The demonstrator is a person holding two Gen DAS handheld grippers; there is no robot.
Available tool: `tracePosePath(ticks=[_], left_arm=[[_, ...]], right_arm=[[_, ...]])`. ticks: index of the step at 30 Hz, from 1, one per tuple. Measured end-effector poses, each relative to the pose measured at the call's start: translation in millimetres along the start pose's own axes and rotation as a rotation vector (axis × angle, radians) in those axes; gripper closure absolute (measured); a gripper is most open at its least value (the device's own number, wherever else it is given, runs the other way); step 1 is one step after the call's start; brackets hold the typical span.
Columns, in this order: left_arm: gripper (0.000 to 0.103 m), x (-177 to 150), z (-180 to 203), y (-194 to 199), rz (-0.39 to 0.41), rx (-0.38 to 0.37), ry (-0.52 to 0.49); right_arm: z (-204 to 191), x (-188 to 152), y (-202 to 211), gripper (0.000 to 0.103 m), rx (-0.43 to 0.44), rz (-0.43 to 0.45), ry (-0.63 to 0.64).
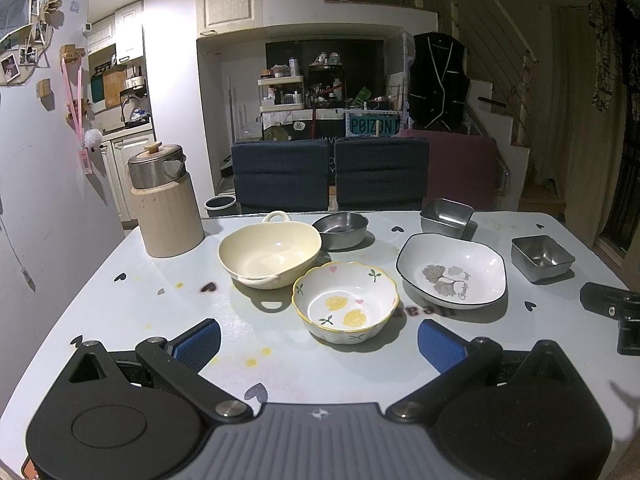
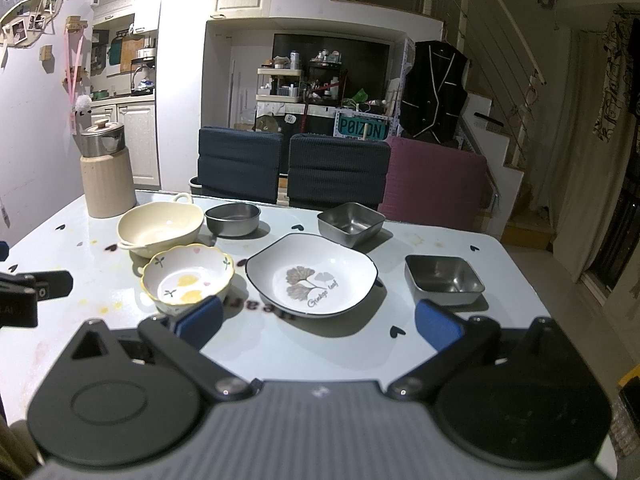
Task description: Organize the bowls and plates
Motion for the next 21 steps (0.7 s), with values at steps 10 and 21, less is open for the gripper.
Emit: tracePosePath(ticks=[10, 21], left_arm=[[0.0, 2, 23, 0, 0.008, -0.02, 0.0], [0.0, 29, 35, -5, 0.073, -0.055, -0.015]], right_arm=[[1, -2, 0, 0.0, -0.012, 0.005, -0.023], [18, 4, 1, 0.0, -0.031, 0.06, -0.092]])
Point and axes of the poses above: each gripper's, at about its wrist camera, not at the fingertips, and y roughly against the way its jaws point, z to its right, x to its top, the point moved 4 cm from there along -y, roughly the way its jaws point, and after that the axes turned 15 degrees about x, right-handed, at the moved point
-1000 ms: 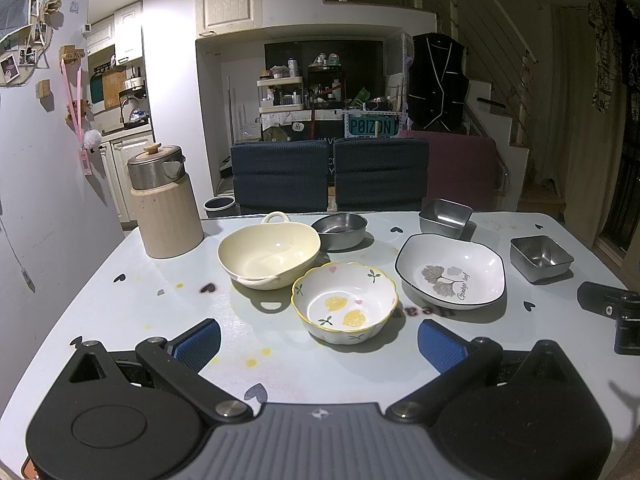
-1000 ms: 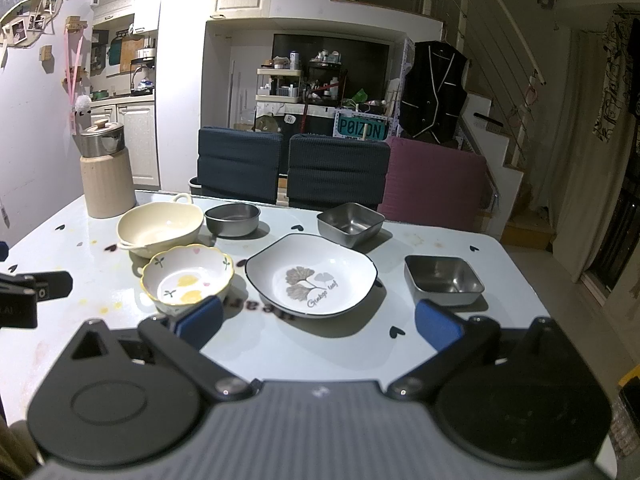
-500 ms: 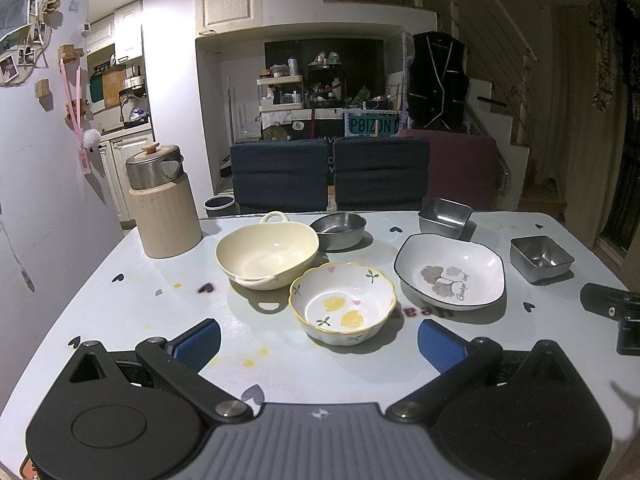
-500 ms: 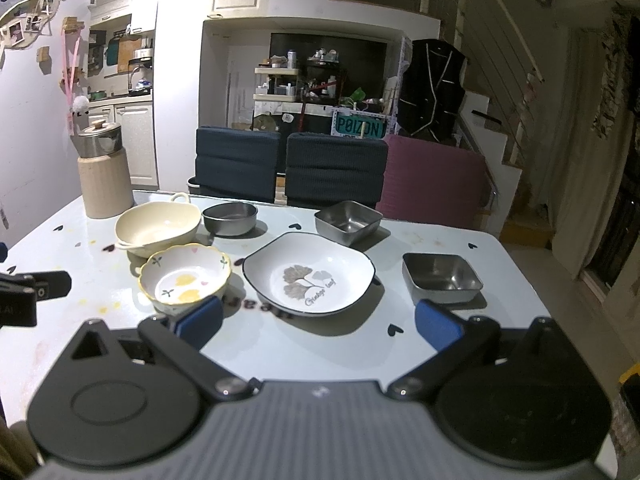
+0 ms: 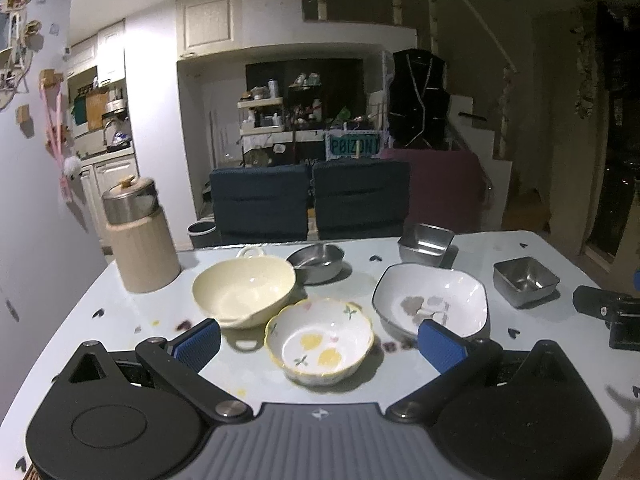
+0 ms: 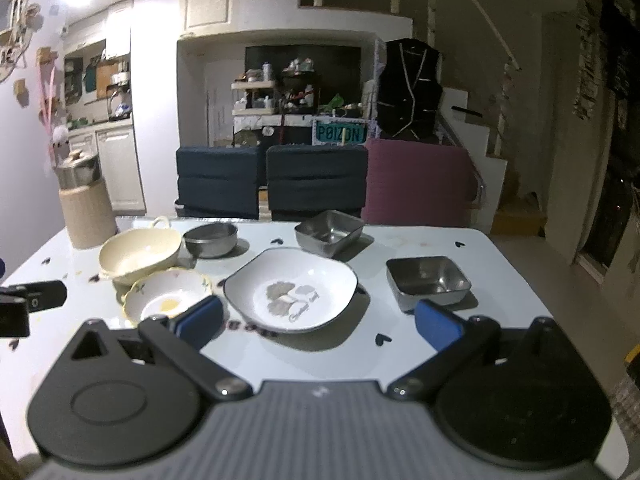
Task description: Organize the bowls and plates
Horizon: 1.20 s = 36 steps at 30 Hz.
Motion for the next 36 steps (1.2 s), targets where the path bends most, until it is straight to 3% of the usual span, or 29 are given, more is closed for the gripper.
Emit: tracePosePath(ticks=[9, 16, 20, 24, 27, 29, 36], left_arm=[[0.0, 30, 21, -30, 0.041, -0.066, -0.064], [0.0, 54, 34, -62, 0.081, -0.096, -0.077], [0.0, 69, 47, -84, 0.119, -0.095, -0.097], [0.0, 80, 63, -113, 0.096, -0.144, -0.099], [0.0, 83, 73, -135, 0.077, -0.177, -0.09], [0.0, 85, 81, -149, 0.066, -0.184, -0.092], [0.0, 79, 109, -200, 0.029, -0.18, -0.21]], right_arm=[[12, 17, -11, 0.0, 0.007, 0.067, -0.041], [31, 31, -32, 0.0, 0.023, 0.063, -0.127], [44, 37, -47, 0.0, -0.019, 0.05, -0.166], [64, 40, -69, 0.0, -0.044, 0.016, -0.242], [78, 41, -87, 0.0, 0.022, 0.007, -0.322], [87, 38, -98, 0.0, 0.015, -0.007, -0.381], [99, 32, -135, 0.0, 0.011, -0.063, -0.473]])
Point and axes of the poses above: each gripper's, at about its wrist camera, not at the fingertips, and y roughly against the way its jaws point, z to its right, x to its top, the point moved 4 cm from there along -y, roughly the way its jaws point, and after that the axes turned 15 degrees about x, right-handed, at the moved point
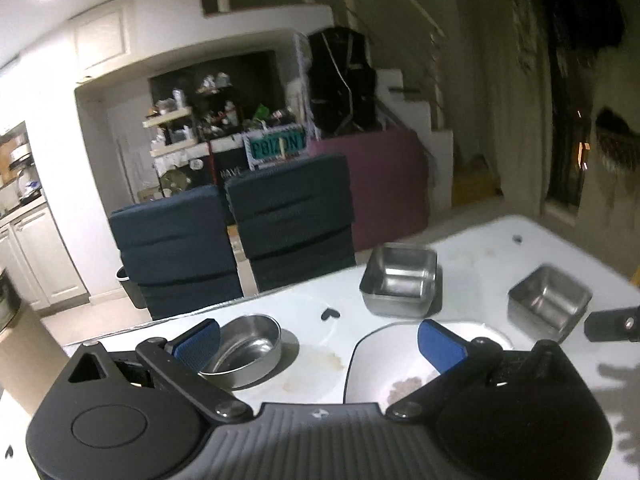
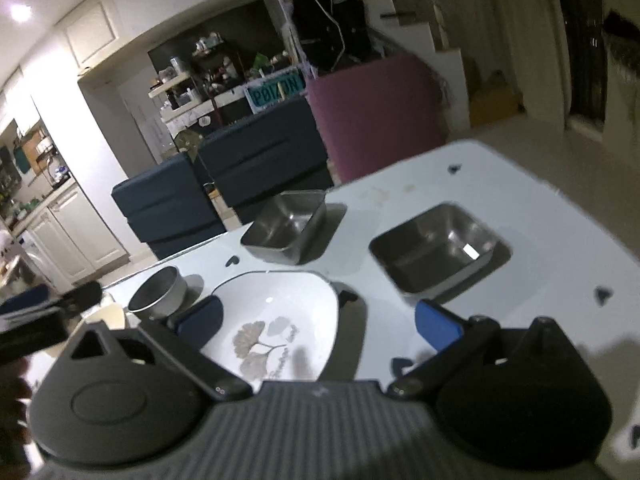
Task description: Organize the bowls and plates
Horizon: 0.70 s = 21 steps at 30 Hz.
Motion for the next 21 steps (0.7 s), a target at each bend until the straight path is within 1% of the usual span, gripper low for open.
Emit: tracePosePath(ticks=[4, 7, 9, 10, 12, 13, 15, 17, 18, 20, 21], left_arm=[[0.0, -2, 7, -27, -0.06, -0.026, -0.018], [0.003, -4, 15, -43, -0.097, -0.064, -0.047], [0.012, -7, 20, -52, -0.125, -0.085, -0.066], [0.014, -9, 21, -56, -0.141, -0.093, -0.069], [0.025, -12, 23, -64, -0.178, -0.11, -0.071], [0.027, -13, 23, -67, -0.189, -0.115, -0.069], [0.036, -15, 23, -72, -0.216, -0.119, -0.053], [0.044, -17, 24, -78, -0.249, -0.136, -0.041], [0.047, -18, 25, -80, -0.265, -0.15, -0.037], [0.051, -21, 26, -84, -0.286, -0.153, -0.038], [0.055, -23, 27, -87, -0.299, -0.149, -0.043]], right_arm=[[12, -2, -19, 0.0, 0.017, -0.055, -0.121], [17, -4, -32, 0.0, 0.008, -0.079, -0.162], [21, -5, -41, 0.0, 0.019, -0.095, -0.197], [23, -6, -43, 0.0, 0.019, -0.102, -0.215], [27, -8, -51, 0.0, 0.016, -0.124, -0.257], [29, -9, -54, 0.001, 0.026, -0.131, -0.276], [31, -8, -60, 0.007, 0.035, -0.137, -0.307], [32, -7, -66, 0.015, 0.025, -0.141, -0.313], [32, -7, -69, 0.016, 0.014, -0.149, -0.313], [33, -9, -72, 0.027, 0.011, -0.173, -0.306], [34, -10, -74, 0.03, 0.018, -0.185, -0.301]])
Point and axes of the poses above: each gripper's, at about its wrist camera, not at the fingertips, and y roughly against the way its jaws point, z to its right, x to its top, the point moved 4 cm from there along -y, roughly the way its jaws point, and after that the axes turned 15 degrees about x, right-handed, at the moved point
